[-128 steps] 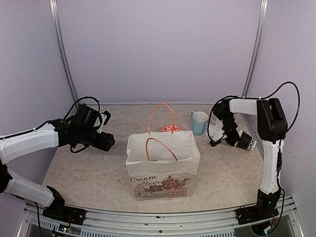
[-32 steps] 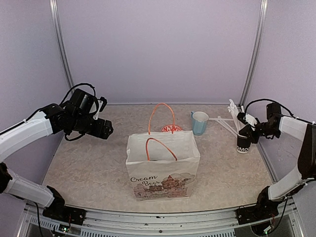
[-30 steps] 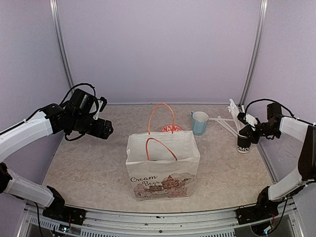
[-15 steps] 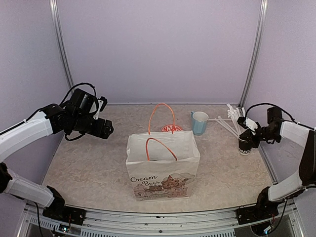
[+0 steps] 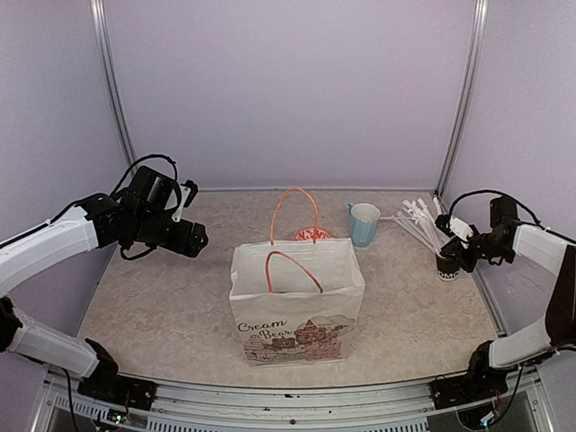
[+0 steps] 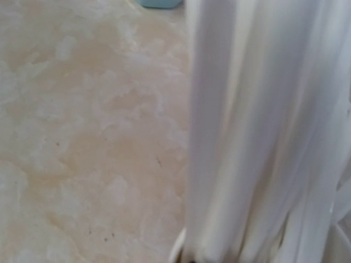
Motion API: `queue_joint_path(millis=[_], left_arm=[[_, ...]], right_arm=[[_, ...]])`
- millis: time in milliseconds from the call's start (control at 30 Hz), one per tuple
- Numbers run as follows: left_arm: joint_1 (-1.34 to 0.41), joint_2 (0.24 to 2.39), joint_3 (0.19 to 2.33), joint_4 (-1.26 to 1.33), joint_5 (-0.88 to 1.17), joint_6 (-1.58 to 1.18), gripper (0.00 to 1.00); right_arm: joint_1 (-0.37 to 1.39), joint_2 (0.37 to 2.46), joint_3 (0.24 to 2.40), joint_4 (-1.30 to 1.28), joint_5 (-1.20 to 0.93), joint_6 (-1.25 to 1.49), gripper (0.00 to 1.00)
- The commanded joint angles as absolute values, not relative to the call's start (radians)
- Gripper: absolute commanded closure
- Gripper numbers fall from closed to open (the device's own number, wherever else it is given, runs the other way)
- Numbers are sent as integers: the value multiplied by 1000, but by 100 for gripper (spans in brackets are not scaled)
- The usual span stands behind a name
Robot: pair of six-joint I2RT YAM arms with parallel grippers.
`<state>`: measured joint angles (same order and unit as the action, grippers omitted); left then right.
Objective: Pack the takeout coffee
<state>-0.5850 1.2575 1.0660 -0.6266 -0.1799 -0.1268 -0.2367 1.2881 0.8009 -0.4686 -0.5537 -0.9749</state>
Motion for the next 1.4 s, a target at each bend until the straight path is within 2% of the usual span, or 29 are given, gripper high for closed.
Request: queue_joint_path(millis=[0, 233, 400, 633, 800, 967, 1067, 1100, 1167, 1200, 1233, 1267, 1367], left_arm=[[-588, 1257, 1047, -596, -168, -110, 12], [-588, 1246, 1040, -598, -175, -110, 12], [-588, 1248, 1044, -597, -176, -110, 12], [-588, 1262, 1061, -597, -179, -107, 12], [-586, 1257, 1060, -588, -181, -101, 12], [-586, 1253, 1068, -588, -184, -97, 12], [-586, 1241, 1082, -590, -189, -94, 12], [-586, 1235, 1088, -589, -194, -93, 12], [-586, 1217, 1103, -579, -203, -91, 13], [-586, 1208, 1112, -573, -210, -92, 13], [-586, 1202, 1123, -566, -216, -95, 13], [-586, 1191, 1135, -556, -223, -100, 12], [-584, 1172, 1162, -519, -252, -118, 12]], right_arm=[[-269, 1283, 788, -472, -534, -945, 88], [-299, 1325, 802, -490, -534, -952, 83], [-328, 1293, 810, -505, -548, -957, 67], [-332, 1266, 831, -558, -538, -963, 64], [-333, 1232, 862, -631, -521, -952, 55], [-333, 1180, 931, -750, -503, -934, 53], [-334, 1127, 1005, -826, -519, -912, 48], [-334, 1111, 1038, -846, -530, -900, 46], [-334, 1083, 1099, -864, -551, -859, 34], [-334, 1072, 1127, -858, -562, -827, 22], [-334, 1063, 1146, -839, -568, -774, 4], [-333, 1055, 1167, -801, -573, -711, 1], [-333, 1024, 1192, -667, -619, -526, 0]])
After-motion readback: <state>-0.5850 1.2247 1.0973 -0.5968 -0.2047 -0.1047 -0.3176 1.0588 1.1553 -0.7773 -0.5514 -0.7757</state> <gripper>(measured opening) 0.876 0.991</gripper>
